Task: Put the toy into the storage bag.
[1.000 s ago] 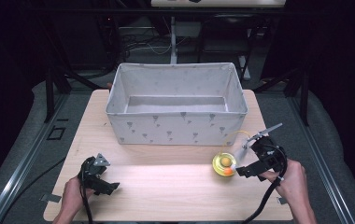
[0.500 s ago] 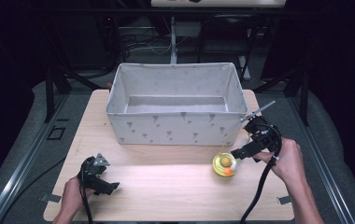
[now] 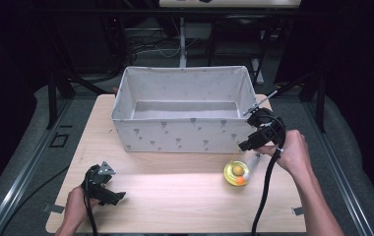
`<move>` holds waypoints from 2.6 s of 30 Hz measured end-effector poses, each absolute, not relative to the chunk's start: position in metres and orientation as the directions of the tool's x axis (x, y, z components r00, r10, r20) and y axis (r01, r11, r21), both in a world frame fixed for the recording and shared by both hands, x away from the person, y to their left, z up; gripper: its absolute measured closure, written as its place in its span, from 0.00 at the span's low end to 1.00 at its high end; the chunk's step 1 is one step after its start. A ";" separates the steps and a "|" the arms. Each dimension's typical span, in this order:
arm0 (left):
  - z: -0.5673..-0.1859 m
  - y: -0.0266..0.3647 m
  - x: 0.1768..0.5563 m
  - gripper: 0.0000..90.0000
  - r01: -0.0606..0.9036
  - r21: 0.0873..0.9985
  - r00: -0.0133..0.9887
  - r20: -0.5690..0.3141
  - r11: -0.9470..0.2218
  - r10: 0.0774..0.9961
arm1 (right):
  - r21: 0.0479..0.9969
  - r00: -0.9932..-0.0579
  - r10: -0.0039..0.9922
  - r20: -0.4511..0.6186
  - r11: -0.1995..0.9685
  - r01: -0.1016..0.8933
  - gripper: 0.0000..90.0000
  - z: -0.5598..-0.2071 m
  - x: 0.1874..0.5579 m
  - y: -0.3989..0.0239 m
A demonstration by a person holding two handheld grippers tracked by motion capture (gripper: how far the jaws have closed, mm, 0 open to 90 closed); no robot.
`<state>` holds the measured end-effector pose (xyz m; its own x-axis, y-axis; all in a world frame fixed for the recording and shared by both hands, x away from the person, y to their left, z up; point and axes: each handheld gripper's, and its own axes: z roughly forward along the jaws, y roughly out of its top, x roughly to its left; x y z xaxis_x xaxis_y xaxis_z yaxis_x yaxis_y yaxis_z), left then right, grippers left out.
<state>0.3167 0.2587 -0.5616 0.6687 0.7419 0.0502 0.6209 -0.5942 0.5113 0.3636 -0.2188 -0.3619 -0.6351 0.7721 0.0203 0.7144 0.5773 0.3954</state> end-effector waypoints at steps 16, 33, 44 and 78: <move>-0.561 0.259 0.317 0.01 0.618 0.513 0.670 0.053 -0.596 0.741 | 0.340 -0.653 0.757 0.027 0.607 0.718 0.93 -0.372 0.371 -0.213; -0.562 0.259 0.317 0.01 0.623 0.513 0.667 0.046 -0.590 0.743 | 0.315 -0.663 0.748 0.018 0.625 0.714 0.98 -0.371 0.373 -0.206; -0.562 0.259 0.317 0.01 0.622 0.514 0.667 0.047 -0.591 0.743 | 0.330 -0.679 0.734 0.018 0.637 0.697 0.98 -0.359 0.371 -0.200; -0.562 0.259 0.317 0.01 0.620 0.513 0.669 0.048 -0.593 0.742 | 0.307 -0.730 0.682 -0.038 0.703 0.641 0.98 -0.313 0.372 -0.180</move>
